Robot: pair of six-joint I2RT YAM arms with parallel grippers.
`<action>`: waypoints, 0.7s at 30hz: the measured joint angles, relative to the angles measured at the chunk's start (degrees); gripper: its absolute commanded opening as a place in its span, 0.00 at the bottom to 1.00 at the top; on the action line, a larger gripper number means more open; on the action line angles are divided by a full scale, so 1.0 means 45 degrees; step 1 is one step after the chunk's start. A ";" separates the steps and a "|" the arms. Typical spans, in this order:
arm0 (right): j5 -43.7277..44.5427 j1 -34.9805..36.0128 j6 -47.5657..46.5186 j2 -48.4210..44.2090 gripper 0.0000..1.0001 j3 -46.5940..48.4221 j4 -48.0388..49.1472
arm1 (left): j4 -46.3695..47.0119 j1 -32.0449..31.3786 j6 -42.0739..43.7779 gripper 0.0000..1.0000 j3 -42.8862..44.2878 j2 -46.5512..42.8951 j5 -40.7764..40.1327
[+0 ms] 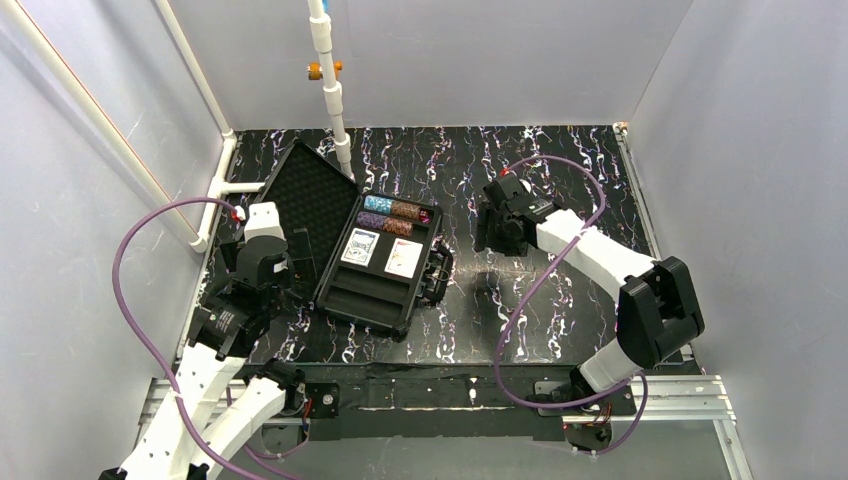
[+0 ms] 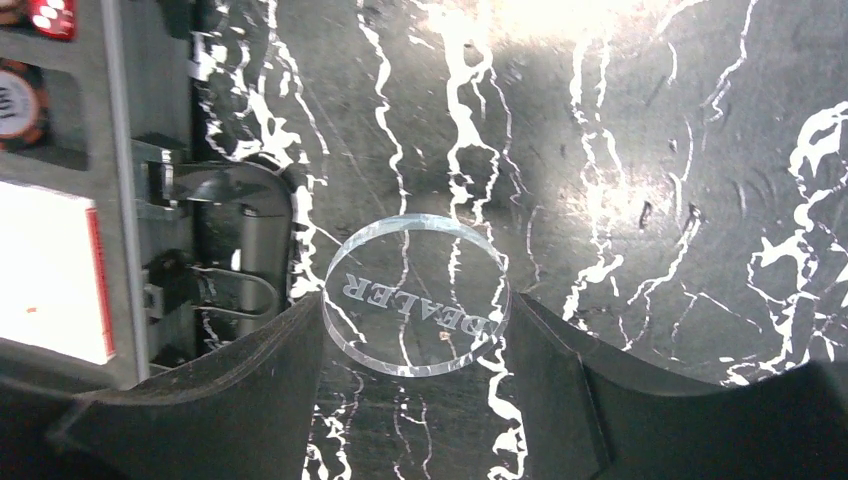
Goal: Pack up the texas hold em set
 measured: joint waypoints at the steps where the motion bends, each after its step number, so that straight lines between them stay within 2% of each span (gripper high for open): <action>1: -0.0092 0.0005 -0.0024 0.0005 0.34 0.0146 0.0053 | 0.0000 0.0000 0.0000 0.98 0.0000 0.0010 0.0000; 12: -0.0675 0.0165 -0.0389 0.1088 0.31 0.2181 0.0321 | 0.0000 0.0000 0.0005 0.98 0.0000 0.0019 -0.0005; 21: -0.0840 0.1156 -0.0695 0.2268 0.31 0.4303 0.0345 | 0.0000 0.0000 0.0044 0.98 0.0000 -0.0019 -0.0029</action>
